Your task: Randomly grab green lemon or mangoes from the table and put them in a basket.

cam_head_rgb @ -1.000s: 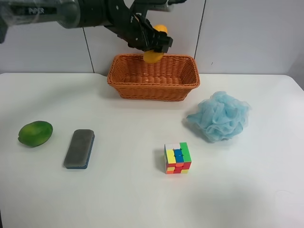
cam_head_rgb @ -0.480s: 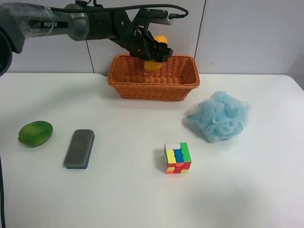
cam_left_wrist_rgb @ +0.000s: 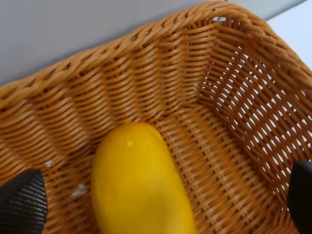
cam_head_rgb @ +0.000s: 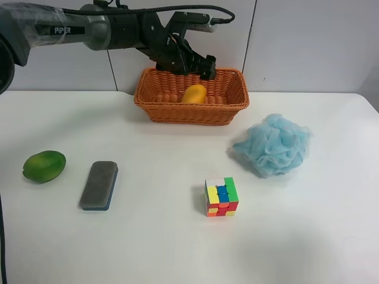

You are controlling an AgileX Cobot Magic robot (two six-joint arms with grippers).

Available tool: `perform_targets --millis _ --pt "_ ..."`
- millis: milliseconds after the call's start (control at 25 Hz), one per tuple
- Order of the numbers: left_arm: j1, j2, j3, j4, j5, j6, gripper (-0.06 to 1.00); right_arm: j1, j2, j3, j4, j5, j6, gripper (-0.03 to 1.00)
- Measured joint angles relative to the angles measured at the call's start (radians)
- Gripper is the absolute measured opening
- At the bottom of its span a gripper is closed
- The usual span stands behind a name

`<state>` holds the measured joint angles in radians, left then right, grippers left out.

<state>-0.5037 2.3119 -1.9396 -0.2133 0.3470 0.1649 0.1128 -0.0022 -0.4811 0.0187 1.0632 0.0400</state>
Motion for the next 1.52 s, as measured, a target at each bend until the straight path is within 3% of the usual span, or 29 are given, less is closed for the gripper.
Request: perform_targets --millis 160,360,600,800,1000,1120,1360,1520 --pt "0.0 -0.008 0.0 0.0 0.03 0.0 0.99 0.0 0.0 0.0 0.0 0.0 0.0 0.99" --pt "0.0 -0.111 0.0 0.018 0.187 0.0 0.99 0.0 0.0 0.0 0.0 0.0 0.0 0.99" --pt "0.016 -0.4 0.033 0.176 0.38 -0.052 0.99 0.0 0.0 0.0 0.0 0.0 0.0 0.99" --pt "0.071 -0.715 0.172 0.309 0.477 -0.131 0.99 0.0 0.0 0.0 0.0 0.0 0.0 0.99" --pt "0.163 -1.069 0.399 0.388 0.577 -0.187 0.99 0.0 0.0 0.0 0.0 0.0 0.0 0.99" --pt "0.263 -1.279 0.543 0.403 0.62 -0.198 0.99 0.0 0.0 0.0 0.0 0.0 0.0 0.99" --pt "0.49 -1.689 0.783 0.402 0.679 -0.198 0.99 0.0 0.0 0.0 0.0 0.0 0.0 0.99" --pt "0.576 -1.944 0.935 0.359 0.679 -0.198 0.99 0.0 0.0 0.0 0.0 0.0 0.0 0.99"
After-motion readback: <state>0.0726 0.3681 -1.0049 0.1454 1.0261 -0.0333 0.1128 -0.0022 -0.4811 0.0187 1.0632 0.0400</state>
